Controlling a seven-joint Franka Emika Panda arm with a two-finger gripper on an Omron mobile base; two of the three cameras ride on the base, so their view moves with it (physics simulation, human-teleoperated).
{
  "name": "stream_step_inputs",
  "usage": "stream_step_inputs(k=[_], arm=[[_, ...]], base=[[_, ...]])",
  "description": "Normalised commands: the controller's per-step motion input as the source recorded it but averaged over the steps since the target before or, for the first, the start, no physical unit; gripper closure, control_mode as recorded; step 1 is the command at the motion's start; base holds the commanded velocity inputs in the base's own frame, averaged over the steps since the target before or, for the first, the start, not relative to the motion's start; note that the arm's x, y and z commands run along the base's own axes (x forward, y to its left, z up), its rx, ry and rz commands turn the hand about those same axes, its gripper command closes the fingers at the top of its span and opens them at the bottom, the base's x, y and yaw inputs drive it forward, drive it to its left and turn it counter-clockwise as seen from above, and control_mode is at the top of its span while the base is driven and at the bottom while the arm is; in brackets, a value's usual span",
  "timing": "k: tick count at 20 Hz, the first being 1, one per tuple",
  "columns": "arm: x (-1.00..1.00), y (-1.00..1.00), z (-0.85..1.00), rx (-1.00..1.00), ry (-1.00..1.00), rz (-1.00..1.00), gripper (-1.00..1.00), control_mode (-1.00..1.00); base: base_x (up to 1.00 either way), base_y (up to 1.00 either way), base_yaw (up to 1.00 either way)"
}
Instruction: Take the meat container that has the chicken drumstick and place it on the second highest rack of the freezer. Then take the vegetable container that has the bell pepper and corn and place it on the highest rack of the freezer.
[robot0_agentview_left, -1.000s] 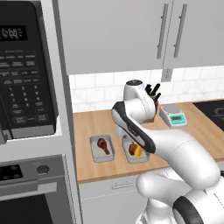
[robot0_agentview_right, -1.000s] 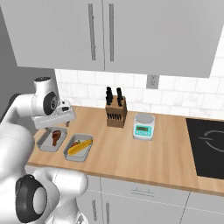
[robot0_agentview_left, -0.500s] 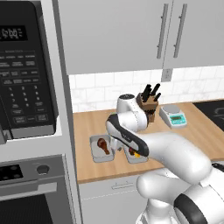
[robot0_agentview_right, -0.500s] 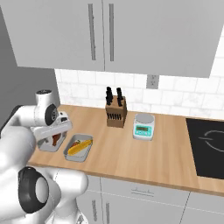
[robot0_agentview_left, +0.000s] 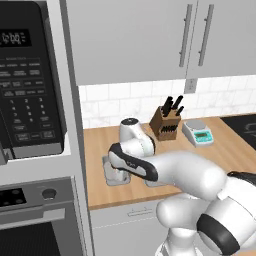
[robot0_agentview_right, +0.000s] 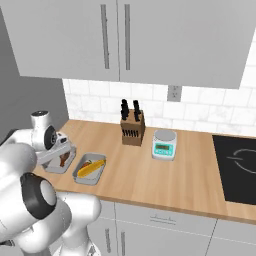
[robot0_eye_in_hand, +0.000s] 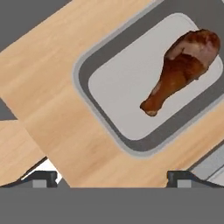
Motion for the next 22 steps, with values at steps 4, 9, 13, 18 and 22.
stream_step_inputs(k=[4,9,13,18,22], arm=[[0.31,0.54,-0.49,-0.06,0.06,0.23,-1.0,-1.0],[0.21,0.27,-0.41,-0.02,0.18,0.1,-1.0,-1.0],[0.32,0.23,-0.26,-0.03,0.24,0.0,-1.0,-1.0],[0.28,0.11,-0.32,-0.06,0.06,0.0,-1.0,-1.0],[0.0,0.0,-0.25,-0.06,-0.08,0.0,-1.0,-1.0]], base=[[0.0,0.0,0.0],[0.0,0.0,0.0],[0.0,0.0,0.0],[0.0,0.0,0.0],[0.0,0.0,0.0]])
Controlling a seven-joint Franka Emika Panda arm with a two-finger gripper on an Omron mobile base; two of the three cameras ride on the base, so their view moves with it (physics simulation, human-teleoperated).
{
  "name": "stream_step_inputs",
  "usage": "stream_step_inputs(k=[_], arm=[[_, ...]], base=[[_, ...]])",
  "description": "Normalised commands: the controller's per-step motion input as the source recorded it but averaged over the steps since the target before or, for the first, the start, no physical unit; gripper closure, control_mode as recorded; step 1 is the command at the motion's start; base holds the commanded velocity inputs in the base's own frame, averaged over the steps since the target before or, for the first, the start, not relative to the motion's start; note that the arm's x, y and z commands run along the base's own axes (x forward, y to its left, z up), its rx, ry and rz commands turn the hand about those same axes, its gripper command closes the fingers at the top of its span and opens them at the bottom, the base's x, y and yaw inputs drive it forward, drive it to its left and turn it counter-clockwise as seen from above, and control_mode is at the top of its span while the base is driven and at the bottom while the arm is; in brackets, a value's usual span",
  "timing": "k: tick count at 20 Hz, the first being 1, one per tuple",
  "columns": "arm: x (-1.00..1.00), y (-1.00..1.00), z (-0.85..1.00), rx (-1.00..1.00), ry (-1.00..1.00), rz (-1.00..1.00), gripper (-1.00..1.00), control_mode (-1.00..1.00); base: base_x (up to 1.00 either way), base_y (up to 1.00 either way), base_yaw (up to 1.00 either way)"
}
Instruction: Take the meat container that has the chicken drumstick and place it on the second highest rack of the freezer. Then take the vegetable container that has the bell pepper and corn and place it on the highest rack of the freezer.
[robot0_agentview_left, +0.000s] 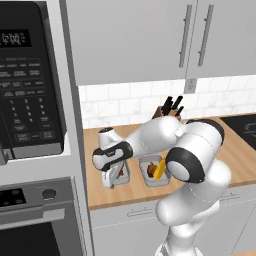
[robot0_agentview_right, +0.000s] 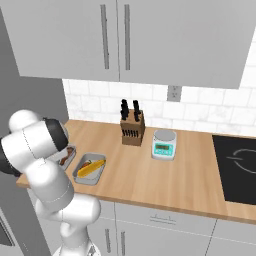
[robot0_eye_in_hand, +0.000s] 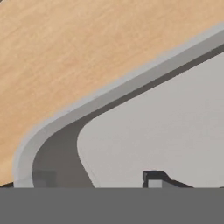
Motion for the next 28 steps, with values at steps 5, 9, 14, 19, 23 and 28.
stream_step_inputs(k=[5,9,14,19,23,28], arm=[[0.0,0.0,-0.27,-0.02,-0.13,0.0,-1.0,-1.0],[0.0,-0.08,-0.24,0.0,-0.11,0.04,-1.0,-1.0],[0.05,-0.18,-0.13,0.0,-0.01,0.08,-1.0,-1.0],[0.11,-0.08,-0.04,0.0,0.0,0.01,-1.0,-1.0],[0.02,0.0,-0.23,0.0,-0.01,0.0,-1.0,-1.0],[0.0,0.0,-0.08,0.0,-0.03,0.0,-1.0,-1.0]], base=[[0.0,0.0,0.0],[0.0,0.0,0.0],[0.0,0.0,0.0],[0.0,0.0,0.0],[0.0,0.0,0.0],[0.0,0.0,0.0]])
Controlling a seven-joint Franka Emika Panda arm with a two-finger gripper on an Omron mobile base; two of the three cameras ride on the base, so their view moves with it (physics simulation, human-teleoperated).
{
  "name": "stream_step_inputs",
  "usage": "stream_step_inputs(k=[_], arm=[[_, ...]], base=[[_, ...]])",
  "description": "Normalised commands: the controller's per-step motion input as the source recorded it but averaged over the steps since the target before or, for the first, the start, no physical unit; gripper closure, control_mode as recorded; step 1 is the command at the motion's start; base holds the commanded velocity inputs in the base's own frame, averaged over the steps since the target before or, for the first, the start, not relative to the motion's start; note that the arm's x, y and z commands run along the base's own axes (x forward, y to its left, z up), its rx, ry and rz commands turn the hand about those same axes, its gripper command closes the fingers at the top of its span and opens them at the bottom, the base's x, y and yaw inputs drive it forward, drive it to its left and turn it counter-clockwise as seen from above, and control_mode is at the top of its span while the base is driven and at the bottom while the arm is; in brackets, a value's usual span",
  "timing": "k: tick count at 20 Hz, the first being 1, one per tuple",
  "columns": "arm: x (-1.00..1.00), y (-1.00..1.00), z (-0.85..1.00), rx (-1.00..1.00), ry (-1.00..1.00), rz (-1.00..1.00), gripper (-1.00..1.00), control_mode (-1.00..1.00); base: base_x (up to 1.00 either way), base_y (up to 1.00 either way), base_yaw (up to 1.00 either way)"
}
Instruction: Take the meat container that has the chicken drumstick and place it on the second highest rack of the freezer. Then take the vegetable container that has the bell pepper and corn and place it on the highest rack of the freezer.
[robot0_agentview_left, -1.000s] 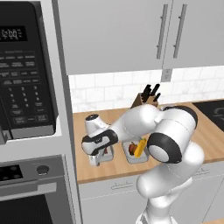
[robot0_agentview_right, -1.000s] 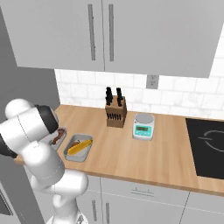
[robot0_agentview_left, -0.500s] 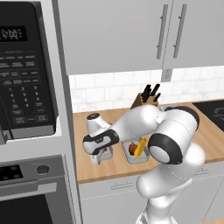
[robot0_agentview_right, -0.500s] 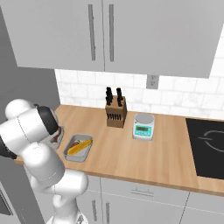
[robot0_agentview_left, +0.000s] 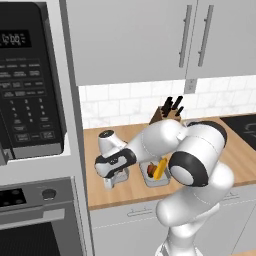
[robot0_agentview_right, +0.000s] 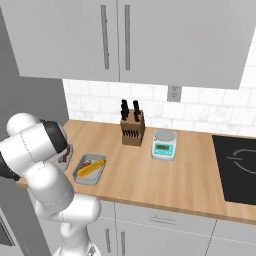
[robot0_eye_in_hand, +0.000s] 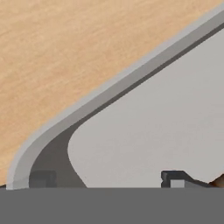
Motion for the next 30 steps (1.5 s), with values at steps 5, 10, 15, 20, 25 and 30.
stream_step_inputs(k=[5,10,15,20,25,30], arm=[[0.0,0.0,0.0,0.0,0.0,0.0,-1.0,-1.0],[0.0,0.0,0.0,0.0,0.0,0.0,1.0,-1.0],[0.0,0.0,0.0,0.0,0.0,0.0,1.0,-1.0],[0.0,0.0,0.0,0.0,0.0,0.0,1.0,-1.0],[-0.04,-0.01,0.02,0.0,-0.04,0.0,1.0,-1.0],[-0.06,-0.08,0.6,0.02,0.0,0.0,1.0,-1.0]], base=[[0.0,0.0,0.0],[0.0,0.0,0.0],[0.0,0.0,0.0],[0.0,0.0,0.0],[0.0,0.0,0.0],[0.0,0.0,0.0]])
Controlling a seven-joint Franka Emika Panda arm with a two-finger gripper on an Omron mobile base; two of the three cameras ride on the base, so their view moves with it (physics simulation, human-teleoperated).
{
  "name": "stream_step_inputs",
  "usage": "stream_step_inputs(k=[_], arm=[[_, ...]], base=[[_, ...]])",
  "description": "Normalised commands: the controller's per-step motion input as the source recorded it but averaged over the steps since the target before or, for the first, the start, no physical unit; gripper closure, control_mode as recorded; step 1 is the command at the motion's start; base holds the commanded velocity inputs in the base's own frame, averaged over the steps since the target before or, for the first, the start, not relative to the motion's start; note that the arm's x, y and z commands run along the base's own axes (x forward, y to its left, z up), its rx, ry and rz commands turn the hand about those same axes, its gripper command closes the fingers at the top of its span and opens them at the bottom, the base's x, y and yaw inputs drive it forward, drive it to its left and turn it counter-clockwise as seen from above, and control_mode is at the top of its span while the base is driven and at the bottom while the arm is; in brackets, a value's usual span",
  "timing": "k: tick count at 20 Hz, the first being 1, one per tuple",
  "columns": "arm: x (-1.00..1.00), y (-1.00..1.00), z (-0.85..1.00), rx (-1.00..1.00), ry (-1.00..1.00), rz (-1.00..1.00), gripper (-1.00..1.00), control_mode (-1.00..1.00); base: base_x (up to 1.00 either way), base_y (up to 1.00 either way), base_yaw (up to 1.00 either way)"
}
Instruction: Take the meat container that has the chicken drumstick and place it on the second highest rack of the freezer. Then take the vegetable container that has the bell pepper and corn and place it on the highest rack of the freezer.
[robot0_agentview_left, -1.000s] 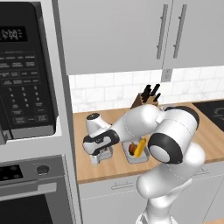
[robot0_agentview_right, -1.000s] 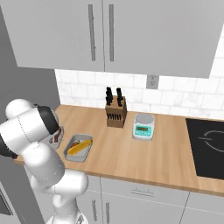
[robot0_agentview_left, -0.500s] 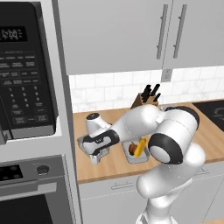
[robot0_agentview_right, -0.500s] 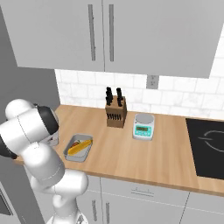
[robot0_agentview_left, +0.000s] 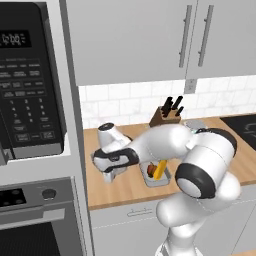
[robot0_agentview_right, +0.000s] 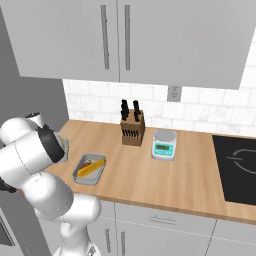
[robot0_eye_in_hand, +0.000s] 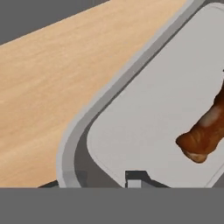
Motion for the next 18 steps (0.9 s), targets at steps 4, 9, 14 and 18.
stream_step_inputs(k=[4,9,14,18], arm=[[0.0,-0.03,0.73,0.02,0.0,0.0,1.0,-1.0],[-0.09,-0.06,0.51,0.0,-0.04,0.0,1.0,-1.0],[-0.28,-0.24,0.48,0.01,-0.04,-0.01,1.0,-1.0],[-0.28,-0.53,0.56,0.05,-0.03,-0.02,1.0,-1.0]], base=[[0.0,0.0,0.0],[0.0,0.0,0.0],[0.0,0.0,0.0],[0.0,0.0,0.0]])
